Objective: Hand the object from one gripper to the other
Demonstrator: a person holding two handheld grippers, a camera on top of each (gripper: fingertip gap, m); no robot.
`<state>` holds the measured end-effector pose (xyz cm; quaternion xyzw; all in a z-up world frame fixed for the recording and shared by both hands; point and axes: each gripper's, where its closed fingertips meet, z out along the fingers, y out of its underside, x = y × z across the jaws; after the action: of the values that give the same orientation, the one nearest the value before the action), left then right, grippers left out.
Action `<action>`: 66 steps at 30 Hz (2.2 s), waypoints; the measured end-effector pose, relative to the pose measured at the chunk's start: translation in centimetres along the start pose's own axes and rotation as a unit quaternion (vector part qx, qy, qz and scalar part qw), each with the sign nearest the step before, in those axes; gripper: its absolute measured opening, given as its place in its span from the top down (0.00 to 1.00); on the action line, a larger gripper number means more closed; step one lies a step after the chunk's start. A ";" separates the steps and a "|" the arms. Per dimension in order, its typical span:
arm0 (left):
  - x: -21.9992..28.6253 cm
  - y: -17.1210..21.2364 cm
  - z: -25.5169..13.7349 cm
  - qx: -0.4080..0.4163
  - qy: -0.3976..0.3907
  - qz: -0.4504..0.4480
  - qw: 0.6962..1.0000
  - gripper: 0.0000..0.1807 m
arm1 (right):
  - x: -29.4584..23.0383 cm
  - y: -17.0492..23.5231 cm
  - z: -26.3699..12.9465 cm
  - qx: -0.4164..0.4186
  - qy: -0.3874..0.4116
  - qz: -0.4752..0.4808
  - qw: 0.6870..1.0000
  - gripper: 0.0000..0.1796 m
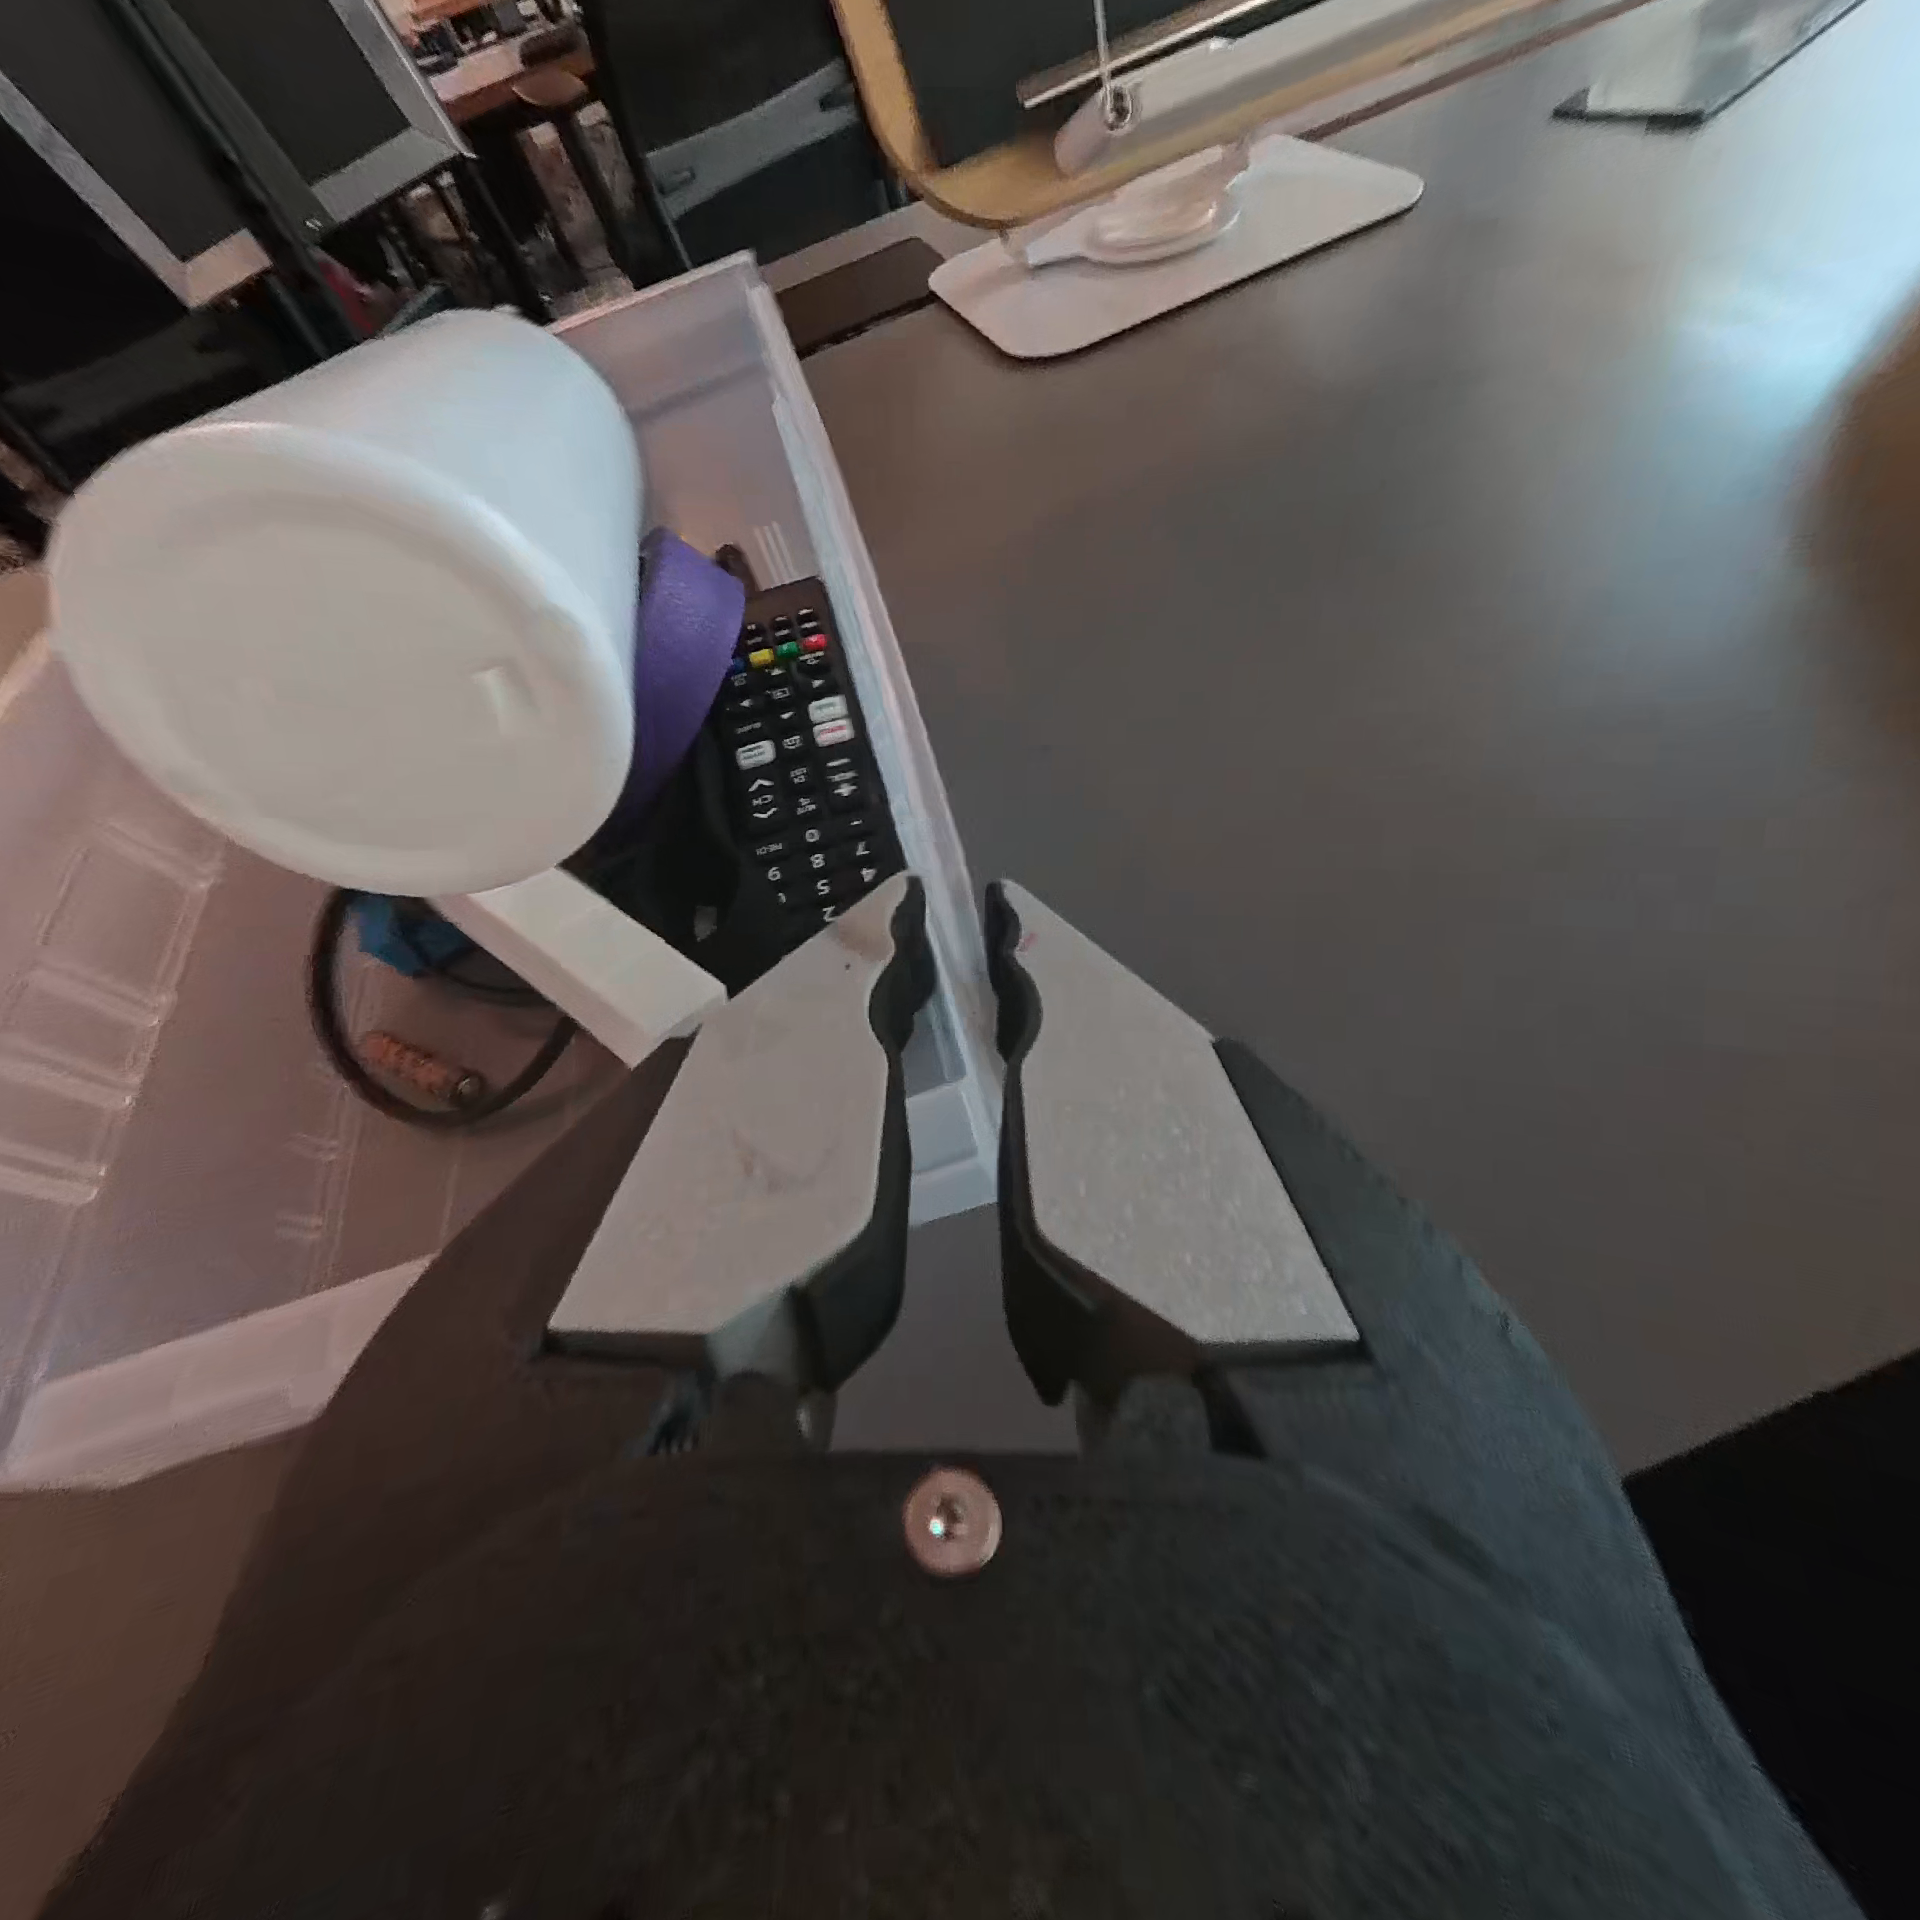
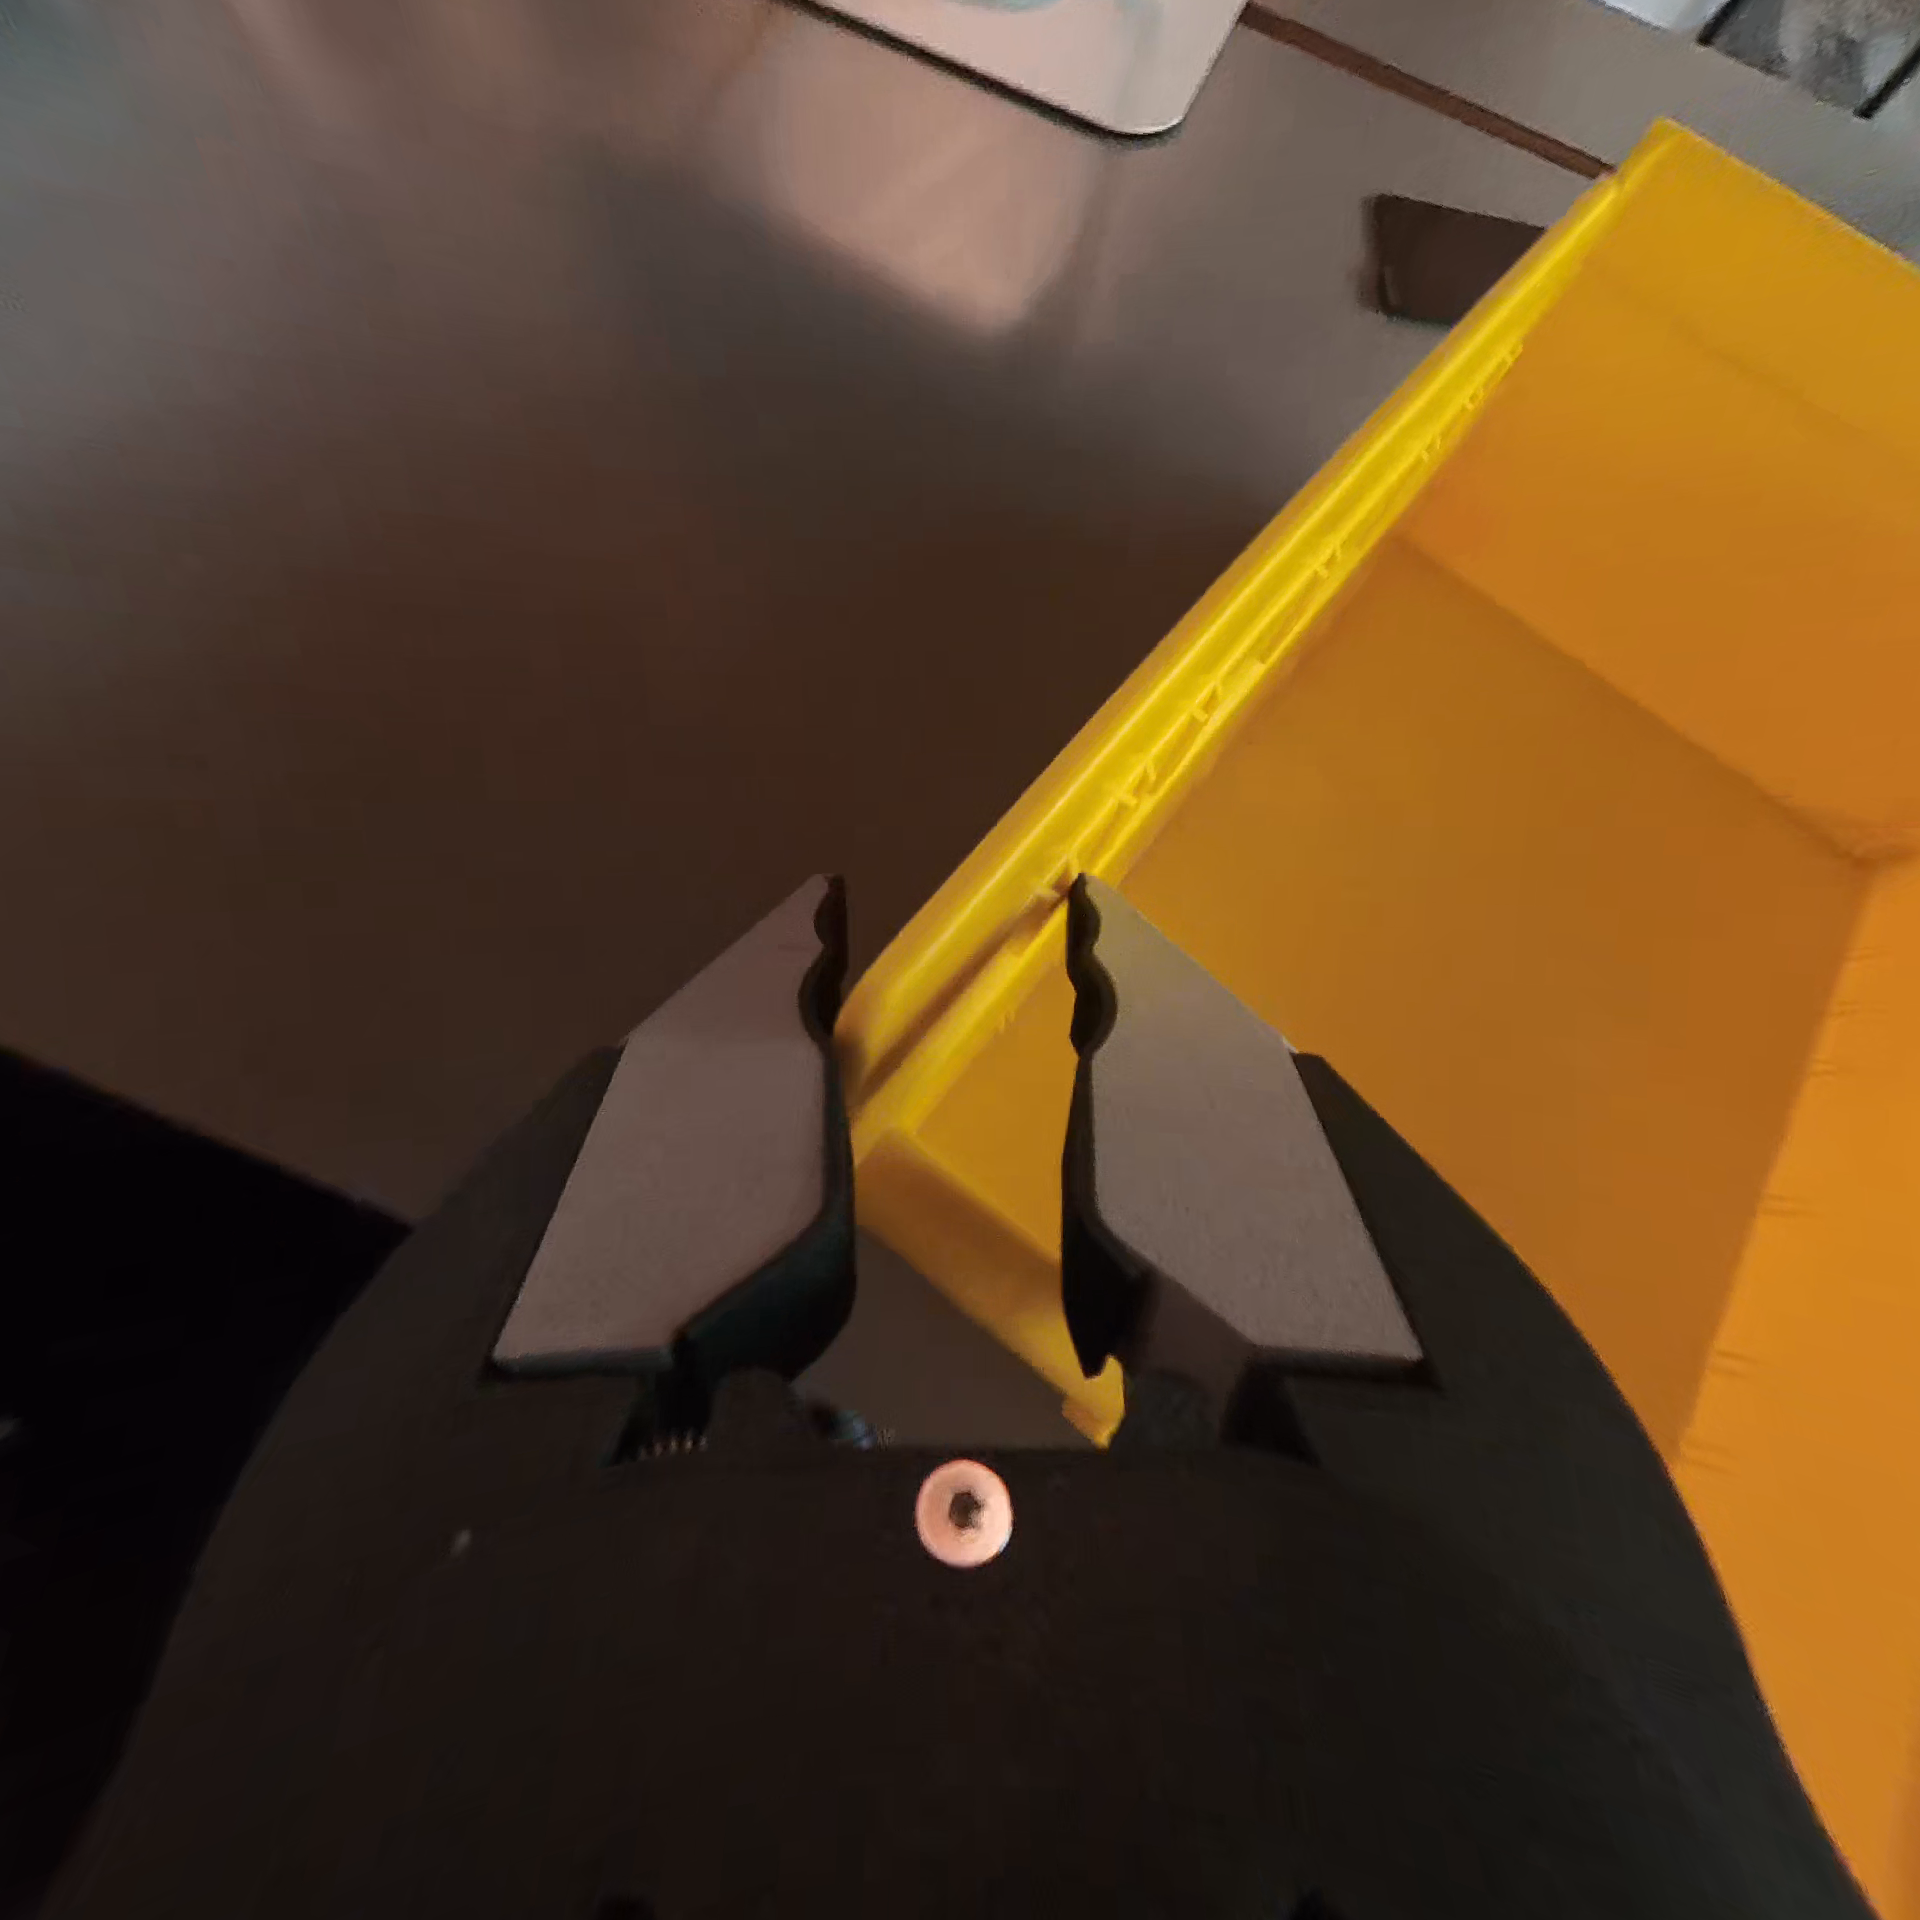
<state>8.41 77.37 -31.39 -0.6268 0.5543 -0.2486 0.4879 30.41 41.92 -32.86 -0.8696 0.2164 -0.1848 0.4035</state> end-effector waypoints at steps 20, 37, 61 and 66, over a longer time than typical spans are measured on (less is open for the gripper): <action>-2.3 -0.5 1.3 0.005 -0.021 -0.047 0.999 0.93 | 5.0 -0.9 -1.6 0.023 0.105 -0.011 0.994 0.90; 4.6 -14.7 19.9 0.112 -0.048 -0.006 0.992 1.00 | -5.9 -23.2 16.0 0.207 -0.014 0.083 0.975 0.78; 1.2 -14.8 21.7 0.119 -0.043 -0.041 0.991 0.39 | -7.5 -24.1 22.8 0.196 0.044 0.001 0.980 0.34; 0.2 -15.9 20.3 0.143 -0.063 -0.038 0.987 0.51 | -7.6 -24.7 21.3 0.215 0.037 -0.011 0.976 0.85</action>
<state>32.98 82.58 -25.41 -0.5858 0.4566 -0.3036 0.5968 40.19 73.51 -27.59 -0.7574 0.1771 -0.2632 0.5708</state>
